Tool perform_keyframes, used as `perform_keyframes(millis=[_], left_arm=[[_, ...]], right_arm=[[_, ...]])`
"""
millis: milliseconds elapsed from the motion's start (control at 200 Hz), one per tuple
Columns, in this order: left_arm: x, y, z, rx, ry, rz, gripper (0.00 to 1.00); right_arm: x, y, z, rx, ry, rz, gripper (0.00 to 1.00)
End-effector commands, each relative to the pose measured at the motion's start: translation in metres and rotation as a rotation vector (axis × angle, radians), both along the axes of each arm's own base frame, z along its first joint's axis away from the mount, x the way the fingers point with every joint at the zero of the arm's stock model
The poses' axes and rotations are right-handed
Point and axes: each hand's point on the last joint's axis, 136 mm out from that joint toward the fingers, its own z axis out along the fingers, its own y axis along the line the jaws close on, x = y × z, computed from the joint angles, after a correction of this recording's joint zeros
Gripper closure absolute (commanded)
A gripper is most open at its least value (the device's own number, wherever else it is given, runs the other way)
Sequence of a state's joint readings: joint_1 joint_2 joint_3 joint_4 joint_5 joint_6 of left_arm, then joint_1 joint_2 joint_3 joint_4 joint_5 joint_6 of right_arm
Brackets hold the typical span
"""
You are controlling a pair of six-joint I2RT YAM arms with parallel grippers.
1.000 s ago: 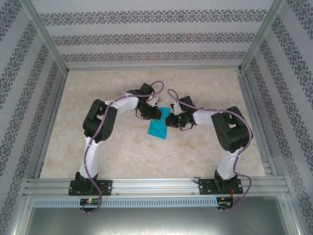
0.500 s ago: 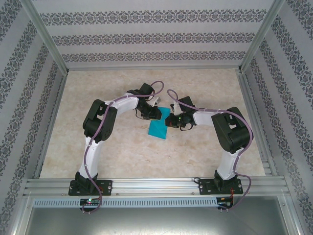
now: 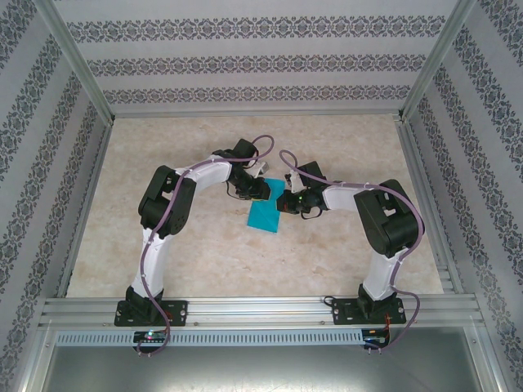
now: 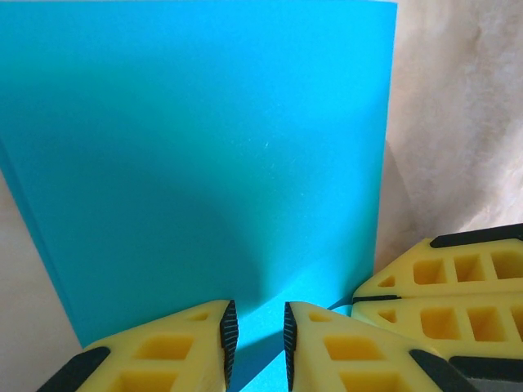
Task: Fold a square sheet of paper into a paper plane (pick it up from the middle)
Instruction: Fold the triangle a second time at the center of the table.
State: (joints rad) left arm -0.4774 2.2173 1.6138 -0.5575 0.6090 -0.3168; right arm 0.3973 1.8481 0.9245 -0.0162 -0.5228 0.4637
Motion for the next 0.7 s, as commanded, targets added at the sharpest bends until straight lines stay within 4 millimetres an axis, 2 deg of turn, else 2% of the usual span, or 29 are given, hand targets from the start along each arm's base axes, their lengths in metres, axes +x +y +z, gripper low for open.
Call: perform_keyframes(millis=[0,225,515,694], left_arm=[[-0.011,0.012,-0.027,0.071,0.07,-0.005,0.72],[-0.007,0.004,-0.013,0.023,0.061,0.002,0.72],[0.012,-0.014,0.036,-0.081,-0.01,0.017,0.69],[0.019,-0.014,0.062,-0.086,-0.06,0.02,0.66]], right_arm=[[-0.015,-0.01,-0.016,-0.067,0.041,0.003,0.95],[-0.018,-0.013,-0.022,-0.091,0.051,0.004,0.95],[-0.022,-0.016,-0.032,-0.128,0.071,0.016,0.96],[-0.023,-0.016,-0.032,-0.135,0.07,0.019,0.96]])
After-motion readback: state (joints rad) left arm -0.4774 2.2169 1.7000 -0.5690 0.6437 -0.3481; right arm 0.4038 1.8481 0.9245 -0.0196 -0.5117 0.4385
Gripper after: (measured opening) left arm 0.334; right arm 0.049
